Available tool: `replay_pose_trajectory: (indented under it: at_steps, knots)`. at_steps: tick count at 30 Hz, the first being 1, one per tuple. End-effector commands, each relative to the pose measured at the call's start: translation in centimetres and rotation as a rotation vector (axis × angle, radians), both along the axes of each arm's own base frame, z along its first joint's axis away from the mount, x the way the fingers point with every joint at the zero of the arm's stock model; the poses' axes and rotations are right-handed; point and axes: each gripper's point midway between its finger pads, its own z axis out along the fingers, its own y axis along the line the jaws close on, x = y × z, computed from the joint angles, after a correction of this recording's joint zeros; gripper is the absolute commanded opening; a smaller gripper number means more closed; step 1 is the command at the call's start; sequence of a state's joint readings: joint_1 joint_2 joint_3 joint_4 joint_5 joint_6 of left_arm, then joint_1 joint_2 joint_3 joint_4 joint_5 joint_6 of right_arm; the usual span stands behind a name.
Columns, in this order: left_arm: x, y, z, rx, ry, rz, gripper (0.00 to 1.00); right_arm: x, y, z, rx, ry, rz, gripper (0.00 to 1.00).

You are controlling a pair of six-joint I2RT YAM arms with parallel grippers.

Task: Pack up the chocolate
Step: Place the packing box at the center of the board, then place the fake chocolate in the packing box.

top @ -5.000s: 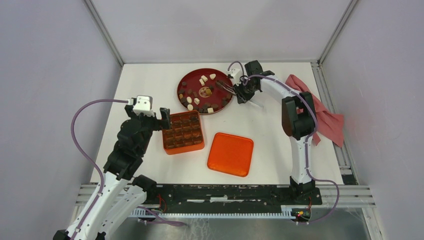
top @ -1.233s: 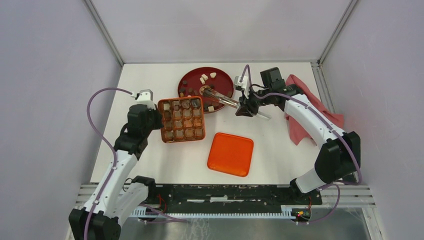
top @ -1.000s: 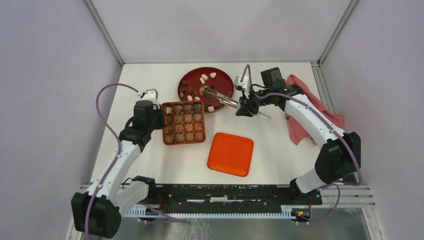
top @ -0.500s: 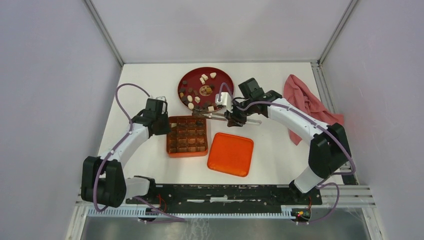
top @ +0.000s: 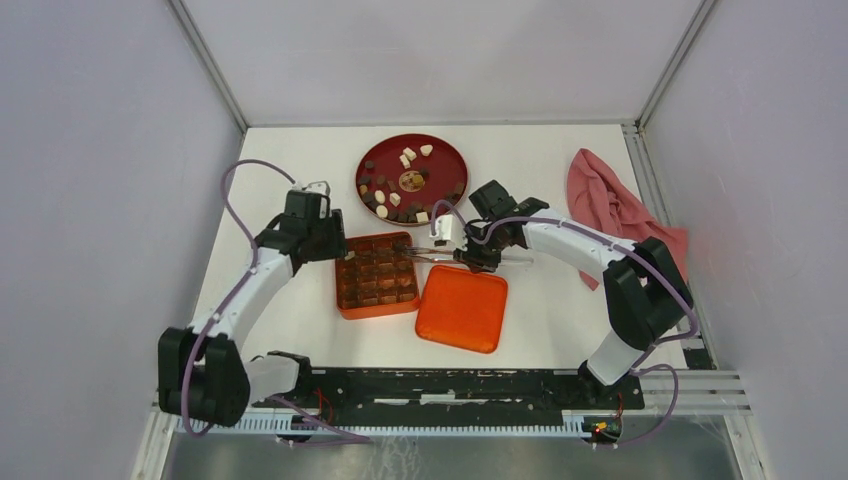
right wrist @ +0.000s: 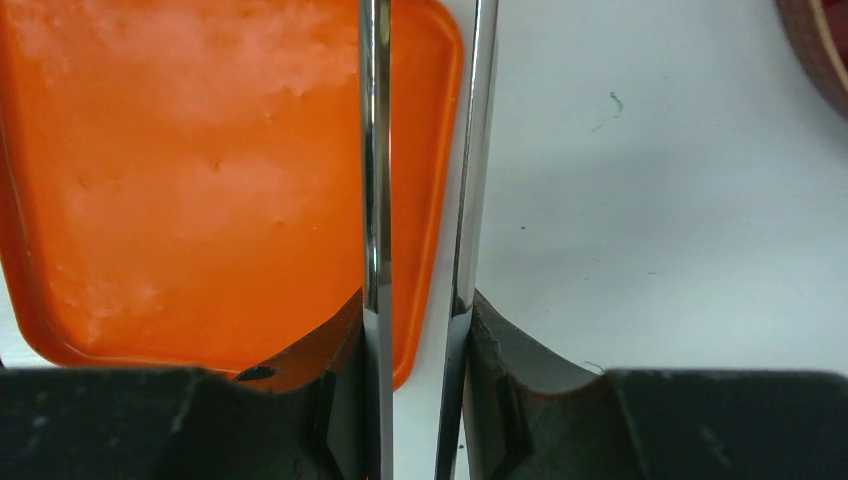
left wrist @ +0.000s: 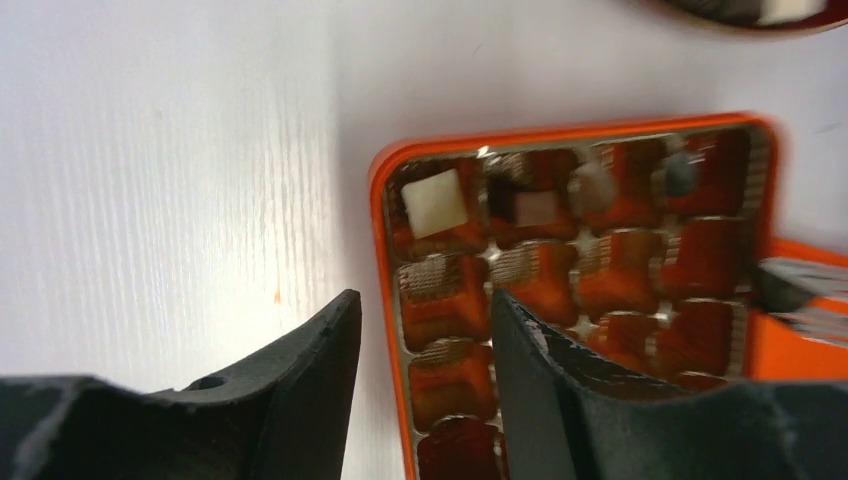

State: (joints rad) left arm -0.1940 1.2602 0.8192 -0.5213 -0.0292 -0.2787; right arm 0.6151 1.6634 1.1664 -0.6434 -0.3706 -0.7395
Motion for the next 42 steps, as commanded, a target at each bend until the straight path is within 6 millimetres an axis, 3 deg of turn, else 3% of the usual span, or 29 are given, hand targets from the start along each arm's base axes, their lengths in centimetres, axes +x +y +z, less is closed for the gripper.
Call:
replay_pose_trajectory:
  at_steps: [1, 5, 8, 20, 42]
  knots:
    - [2.4, -1.9, 9.7, -0.106, -0.358, -0.089, 0.59, 0.3, 0.6, 0.9, -0.006, -0.074, 0.022, 0.00]
    - [1.6, -1.3, 12.9, -0.089, -0.545, -0.114, 0.73, -0.1, 1.2, 0.9, -0.007, -0.069, 0.035, 0.01]
    - [0.8, 0.1, 12.5, -0.022, -0.534, -0.079, 0.78, -0.3, 1.5, 1.0, -0.009, -0.069, 0.046, 0.01]
    - [0.3, 0.5, 12.4, -0.010, -0.522, -0.064, 0.78, 0.9, 1.7, 0.8, -0.046, -0.083, -0.027, 0.12]
    - [0.5, 0.3, 11.8, -0.020, -0.503, -0.071, 0.78, 0.3, 2.5, 1.6, -0.006, -0.073, -0.006, 0.29]
